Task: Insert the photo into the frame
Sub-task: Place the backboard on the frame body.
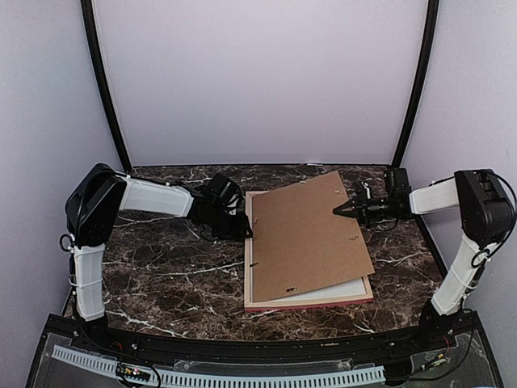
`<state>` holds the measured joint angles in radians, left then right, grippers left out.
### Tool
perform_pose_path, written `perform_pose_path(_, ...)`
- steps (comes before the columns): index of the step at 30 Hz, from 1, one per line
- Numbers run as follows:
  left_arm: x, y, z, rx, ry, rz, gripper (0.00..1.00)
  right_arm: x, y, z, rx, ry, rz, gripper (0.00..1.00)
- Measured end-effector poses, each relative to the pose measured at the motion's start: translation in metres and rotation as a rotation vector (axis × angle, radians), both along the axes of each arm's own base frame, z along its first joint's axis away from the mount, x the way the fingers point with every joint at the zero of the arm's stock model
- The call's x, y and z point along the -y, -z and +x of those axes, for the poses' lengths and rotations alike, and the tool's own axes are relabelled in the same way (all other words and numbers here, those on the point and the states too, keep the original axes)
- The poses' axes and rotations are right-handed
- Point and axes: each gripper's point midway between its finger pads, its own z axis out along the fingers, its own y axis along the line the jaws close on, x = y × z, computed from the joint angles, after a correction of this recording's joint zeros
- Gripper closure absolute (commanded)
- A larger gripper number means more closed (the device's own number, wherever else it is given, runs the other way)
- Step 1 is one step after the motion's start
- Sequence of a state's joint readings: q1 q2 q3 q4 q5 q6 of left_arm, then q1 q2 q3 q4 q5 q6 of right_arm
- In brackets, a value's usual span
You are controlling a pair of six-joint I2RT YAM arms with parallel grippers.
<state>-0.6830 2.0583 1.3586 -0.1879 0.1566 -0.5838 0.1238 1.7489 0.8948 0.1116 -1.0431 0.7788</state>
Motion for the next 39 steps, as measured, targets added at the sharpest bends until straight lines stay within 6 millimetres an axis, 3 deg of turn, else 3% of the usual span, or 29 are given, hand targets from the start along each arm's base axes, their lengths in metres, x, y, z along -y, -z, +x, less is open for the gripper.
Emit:
perform_pose_path(13,-0.005,-0.005,-0.002,-0.006,-0.009,0.004,0.43,0.002,0.012,0.001,0.008,-0.010,-0.008,1.00)
perform_pose_path(18,-0.004,-0.023,-0.010,-0.001,0.010,-0.033,0.40,0.002,0.012,0.001,0.011,-0.012,-0.007,1.00)
perform_pose_path(25,0.020,-0.063,-0.031,0.024,0.096,-0.128,0.36,0.002,0.012,0.001,0.012,-0.012,-0.007,1.00)
perform_pose_path(32,0.042,-0.060,-0.062,-0.015,0.184,-0.149,0.33,0.002,0.012,0.001,0.013,-0.013,-0.007,1.00)
perform_pose_path(39,0.055,-0.055,-0.080,-0.040,0.232,-0.153,0.32,0.002,0.013,0.001,0.013,-0.013,-0.008,1.00)
